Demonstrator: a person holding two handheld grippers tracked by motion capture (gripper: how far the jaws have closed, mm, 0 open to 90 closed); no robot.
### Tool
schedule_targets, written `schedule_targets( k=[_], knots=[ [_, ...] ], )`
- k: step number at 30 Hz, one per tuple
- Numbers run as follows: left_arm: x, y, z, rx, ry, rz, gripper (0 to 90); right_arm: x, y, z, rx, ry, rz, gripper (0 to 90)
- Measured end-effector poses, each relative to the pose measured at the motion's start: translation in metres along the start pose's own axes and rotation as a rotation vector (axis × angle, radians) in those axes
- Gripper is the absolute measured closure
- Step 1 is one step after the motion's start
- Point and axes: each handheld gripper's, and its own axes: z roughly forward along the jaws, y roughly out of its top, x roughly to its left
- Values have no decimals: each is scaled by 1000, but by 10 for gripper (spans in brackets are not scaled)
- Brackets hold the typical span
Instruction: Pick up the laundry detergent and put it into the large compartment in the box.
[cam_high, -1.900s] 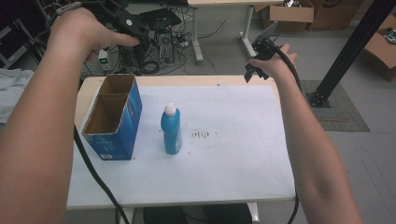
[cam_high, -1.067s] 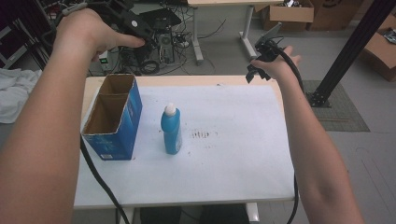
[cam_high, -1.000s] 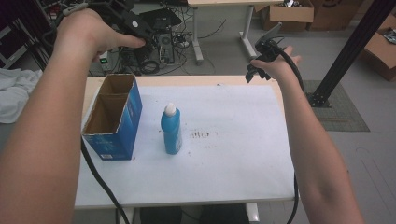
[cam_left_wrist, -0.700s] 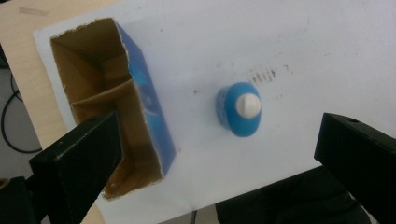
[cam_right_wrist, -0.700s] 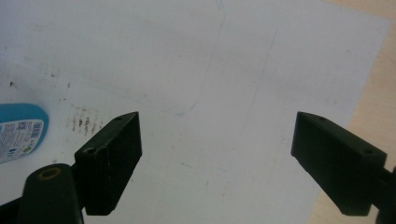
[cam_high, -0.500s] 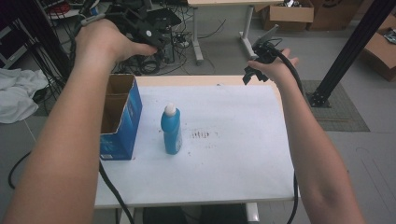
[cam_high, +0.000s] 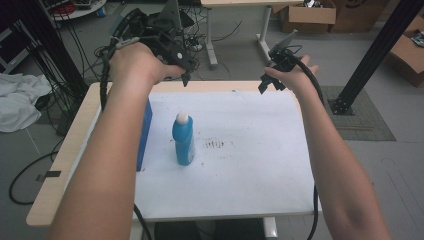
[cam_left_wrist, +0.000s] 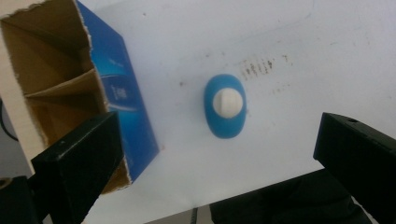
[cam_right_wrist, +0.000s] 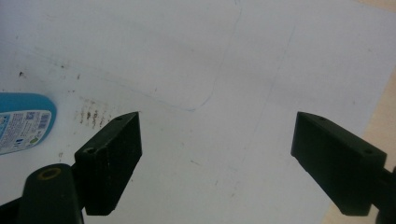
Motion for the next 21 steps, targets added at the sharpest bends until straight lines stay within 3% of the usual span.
schedule_targets(
  k=[7, 21],
  knots=[
    [-10, 3, 20, 27, 3, 2, 23, -4, -4, 1, -7, 7, 7, 165],
    [-14, 4, 69, 69, -8, -14, 31, -7, -7, 6, -6, 8, 9, 165]
  ],
)
